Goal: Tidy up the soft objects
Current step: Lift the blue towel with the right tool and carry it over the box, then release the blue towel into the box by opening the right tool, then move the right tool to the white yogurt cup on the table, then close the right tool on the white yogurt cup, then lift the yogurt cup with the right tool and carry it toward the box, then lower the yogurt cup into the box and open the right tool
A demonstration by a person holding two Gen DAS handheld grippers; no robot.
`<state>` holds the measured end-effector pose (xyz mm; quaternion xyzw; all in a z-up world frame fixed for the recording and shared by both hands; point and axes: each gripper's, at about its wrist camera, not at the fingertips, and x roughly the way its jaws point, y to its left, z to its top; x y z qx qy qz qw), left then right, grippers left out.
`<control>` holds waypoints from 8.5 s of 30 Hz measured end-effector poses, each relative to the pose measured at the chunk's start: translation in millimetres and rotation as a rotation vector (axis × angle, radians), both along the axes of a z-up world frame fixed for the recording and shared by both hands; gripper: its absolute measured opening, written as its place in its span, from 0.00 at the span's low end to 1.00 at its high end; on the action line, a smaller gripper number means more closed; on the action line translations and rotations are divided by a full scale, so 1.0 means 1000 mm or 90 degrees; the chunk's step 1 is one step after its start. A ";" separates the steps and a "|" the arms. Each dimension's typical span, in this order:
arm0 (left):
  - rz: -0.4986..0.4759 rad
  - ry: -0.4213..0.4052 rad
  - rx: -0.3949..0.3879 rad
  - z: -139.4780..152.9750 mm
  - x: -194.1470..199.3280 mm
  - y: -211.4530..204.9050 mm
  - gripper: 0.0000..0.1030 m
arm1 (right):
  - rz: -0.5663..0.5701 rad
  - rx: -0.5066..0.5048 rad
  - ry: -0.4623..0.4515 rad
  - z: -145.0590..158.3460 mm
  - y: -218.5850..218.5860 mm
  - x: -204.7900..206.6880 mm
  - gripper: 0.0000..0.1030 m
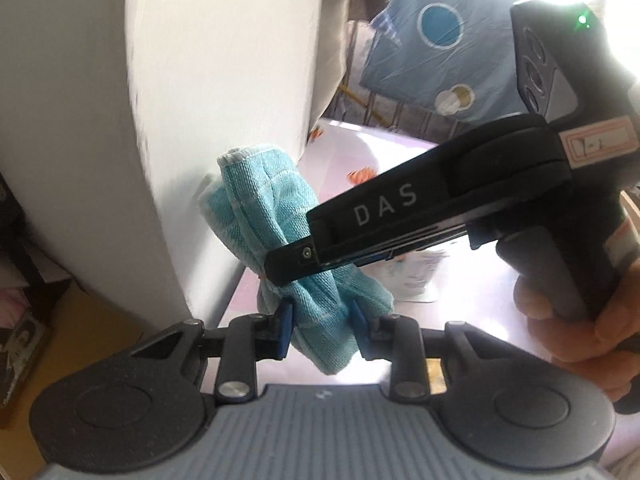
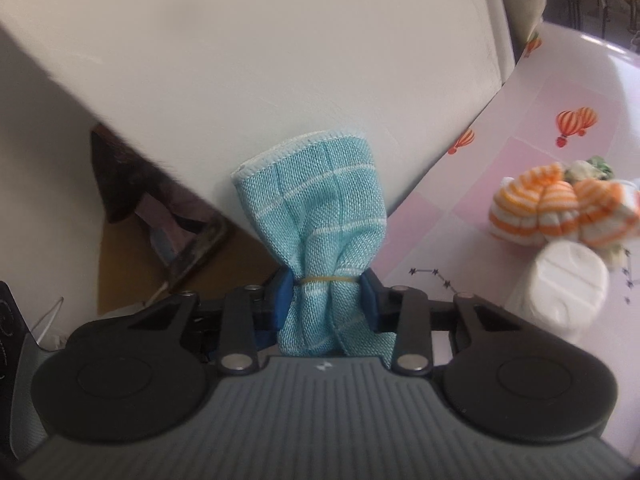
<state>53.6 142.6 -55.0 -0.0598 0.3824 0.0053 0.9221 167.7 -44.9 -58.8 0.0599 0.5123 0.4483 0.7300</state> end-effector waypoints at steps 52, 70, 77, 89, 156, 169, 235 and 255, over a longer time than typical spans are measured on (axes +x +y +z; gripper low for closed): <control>-0.238 -0.026 0.017 0.051 -0.016 -0.220 0.58 | -0.689 -0.256 -0.135 0.042 -0.580 -0.106 0.43; -0.091 -0.041 0.095 0.044 -0.048 -0.121 0.60 | -0.479 0.026 -0.076 0.092 -0.409 -0.116 0.53; -0.030 -0.031 0.114 0.033 -0.050 -0.083 0.60 | -0.316 0.030 -0.062 0.074 -0.275 -0.076 0.60; 0.151 0.006 0.109 0.016 -0.058 0.033 0.60 | -0.181 -0.114 -0.139 -0.019 -0.082 0.001 0.63; -0.358 0.047 0.051 -0.020 -0.010 -0.179 0.38 | -0.603 0.247 0.242 -0.103 -0.297 -0.160 0.28; -0.421 -0.021 0.092 -0.001 -0.033 -0.211 0.33 | -0.648 0.316 0.284 -0.121 -0.330 -0.181 0.26; -0.393 -0.103 0.068 0.037 -0.022 -0.233 0.50 | -0.578 0.248 -0.057 -0.001 -0.319 -0.171 0.28; -0.580 0.073 0.020 0.062 0.025 -0.456 0.50 | -0.692 0.224 0.083 0.025 -0.553 -0.156 0.31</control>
